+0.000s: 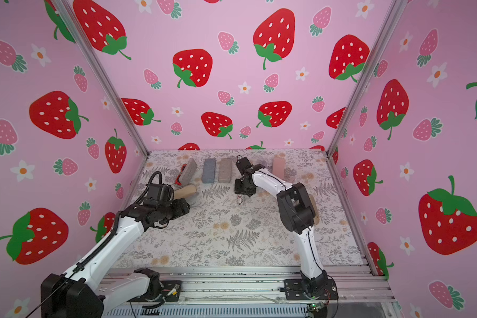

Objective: Close the glasses case
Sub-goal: Move the glasses case to the center of the board, then pick up the glasses case at the center of the board.

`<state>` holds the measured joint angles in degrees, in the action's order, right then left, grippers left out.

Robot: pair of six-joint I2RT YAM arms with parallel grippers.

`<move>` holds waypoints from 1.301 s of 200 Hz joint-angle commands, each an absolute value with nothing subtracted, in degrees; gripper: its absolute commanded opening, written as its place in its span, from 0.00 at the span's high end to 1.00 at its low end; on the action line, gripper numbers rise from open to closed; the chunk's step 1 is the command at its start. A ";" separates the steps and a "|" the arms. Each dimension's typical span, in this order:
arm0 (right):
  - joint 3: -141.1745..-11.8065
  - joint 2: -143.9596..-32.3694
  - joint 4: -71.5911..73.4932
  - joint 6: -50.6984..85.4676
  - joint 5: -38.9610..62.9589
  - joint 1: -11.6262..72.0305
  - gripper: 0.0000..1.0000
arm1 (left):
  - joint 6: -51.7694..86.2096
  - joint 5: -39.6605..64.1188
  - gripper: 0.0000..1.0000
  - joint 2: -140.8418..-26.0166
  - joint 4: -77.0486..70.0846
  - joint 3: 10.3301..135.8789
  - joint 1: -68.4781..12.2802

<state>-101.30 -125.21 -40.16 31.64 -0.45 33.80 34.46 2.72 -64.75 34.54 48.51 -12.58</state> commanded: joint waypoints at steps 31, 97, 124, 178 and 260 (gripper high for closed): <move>-92.68 -113.67 -37.83 31.88 1.07 35.30 0.49 | 32.09 3.96 0.12 -70.11 34.41 50.08 -10.43; -80.50 -101.65 -35.53 33.82 2.02 39.30 0.49 | 26.38 2.14 0.10 -81.98 36.71 58.47 -9.16; -76.77 -98.82 -34.54 34.97 2.31 40.41 0.49 | 23.50 1.28 0.10 -84.08 36.56 61.84 -9.22; -72.14 -97.53 -32.21 36.98 4.01 41.58 0.49 | 10.54 -0.49 0.16 -88.14 38.02 68.38 -9.28; -70.75 -97.64 -31.82 37.95 5.42 41.98 0.49 | -2.00 -6.04 0.15 -98.51 43.89 80.12 -9.32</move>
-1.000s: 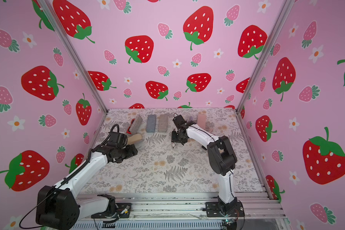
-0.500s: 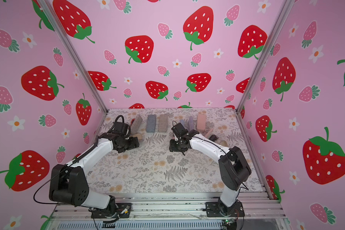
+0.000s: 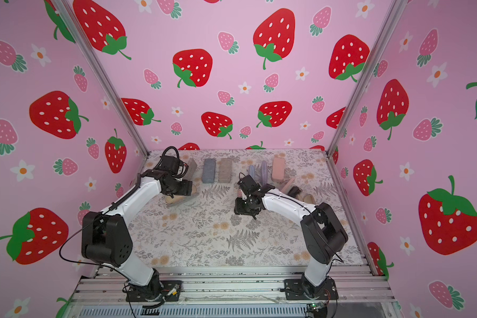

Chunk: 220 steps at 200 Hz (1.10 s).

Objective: Close the glasses case
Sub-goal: Pick up the glasses case at the center of the board.

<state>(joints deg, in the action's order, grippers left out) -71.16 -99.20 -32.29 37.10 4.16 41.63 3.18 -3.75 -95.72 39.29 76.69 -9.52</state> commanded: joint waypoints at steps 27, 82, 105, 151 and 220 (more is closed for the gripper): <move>-70.93 -98.34 -31.75 38.14 5.82 42.05 0.49 | -2.20 -4.67 0.15 -99.88 44.54 80.24 -9.35; -71.19 -99.33 -31.28 38.54 6.16 42.35 0.49 | -1.28 -2.81 0.16 -103.05 45.62 79.80 -9.31; -70.97 -99.50 -31.27 38.64 6.17 42.37 0.49 | -0.52 -3.55 0.18 -105.29 45.62 80.06 -9.23; -70.91 -99.61 -31.09 38.74 6.14 42.53 0.49 | 1.48 -4.92 0.20 -109.12 44.00 80.33 -8.95; -71.39 -100.84 -30.60 38.85 6.74 42.98 0.49 | 5.16 -4.60 0.34 -111.85 44.47 81.47 -8.88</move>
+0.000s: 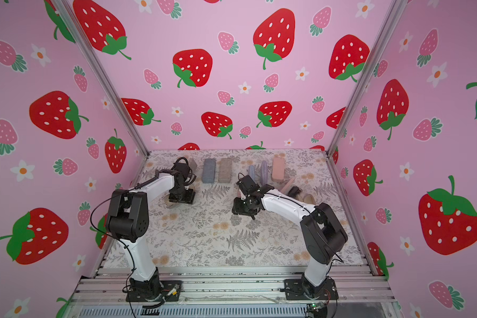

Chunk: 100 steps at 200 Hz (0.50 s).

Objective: Close the glasses case
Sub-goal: Pick up the glasses case at the center of the board.

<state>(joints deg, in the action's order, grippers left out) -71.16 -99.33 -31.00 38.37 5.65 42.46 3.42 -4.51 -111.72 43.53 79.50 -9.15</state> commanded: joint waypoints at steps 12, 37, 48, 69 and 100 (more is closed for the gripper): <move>-71.53 -101.02 -30.48 38.85 6.92 43.15 0.49 | 5.92 -4.16 0.38 -111.65 44.22 81.36 -8.91; -71.70 -101.21 -30.46 38.74 7.03 43.50 0.49 | 6.78 -3.93 0.51 -111.60 44.51 81.52 -9.14; -71.56 -101.17 -30.43 38.76 7.03 43.57 0.49 | 7.22 -4.22 0.55 -111.62 44.81 81.65 -9.18; -71.45 -101.09 -30.32 38.73 7.01 43.72 0.49 | 7.84 -4.00 0.68 -111.47 45.11 81.52 -9.58; -71.41 -101.06 -30.22 38.74 7.03 43.95 0.49 | 8.96 -4.05 0.84 -110.80 45.10 81.14 -10.79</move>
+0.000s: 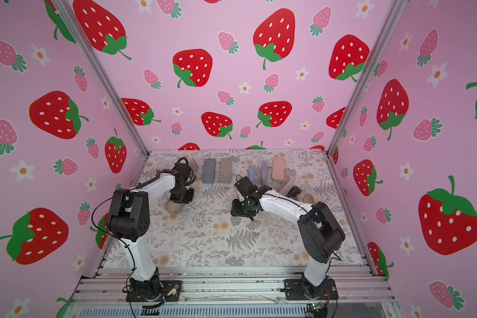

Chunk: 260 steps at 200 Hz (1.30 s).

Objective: Close the glasses case
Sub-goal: Pick up the glasses case at the center of the board, then place the glasses case at the center of the board.

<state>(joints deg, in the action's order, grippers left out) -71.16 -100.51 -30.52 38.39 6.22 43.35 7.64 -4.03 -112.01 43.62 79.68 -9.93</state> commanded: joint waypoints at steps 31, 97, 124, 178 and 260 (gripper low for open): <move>-70.89 -100.33 -30.02 38.84 6.94 44.25 0.49 | 11.48 -3.17 0.91 -109.33 44.66 80.30 -12.83; -68.57 -97.39 -29.88 38.94 6.02 44.30 0.49 | 21.38 -3.34 0.92 -105.45 43.65 77.98 -24.54; -67.23 -95.29 -30.96 38.69 4.60 44.33 0.49 | 26.87 -3.88 0.92 -105.20 42.51 77.56 -30.00; -62.92 -90.34 -31.81 39.72 2.21 44.31 0.45 | 35.26 -3.71 0.92 -106.39 37.27 74.69 -36.17; -60.22 -87.80 -32.22 40.60 1.33 44.31 0.44 | 39.57 -0.45 0.87 -109.86 32.35 74.17 -38.24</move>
<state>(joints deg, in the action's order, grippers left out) -61.30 -89.43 -31.40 39.72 1.87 44.01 36.58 -2.55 -107.68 35.48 74.06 -37.41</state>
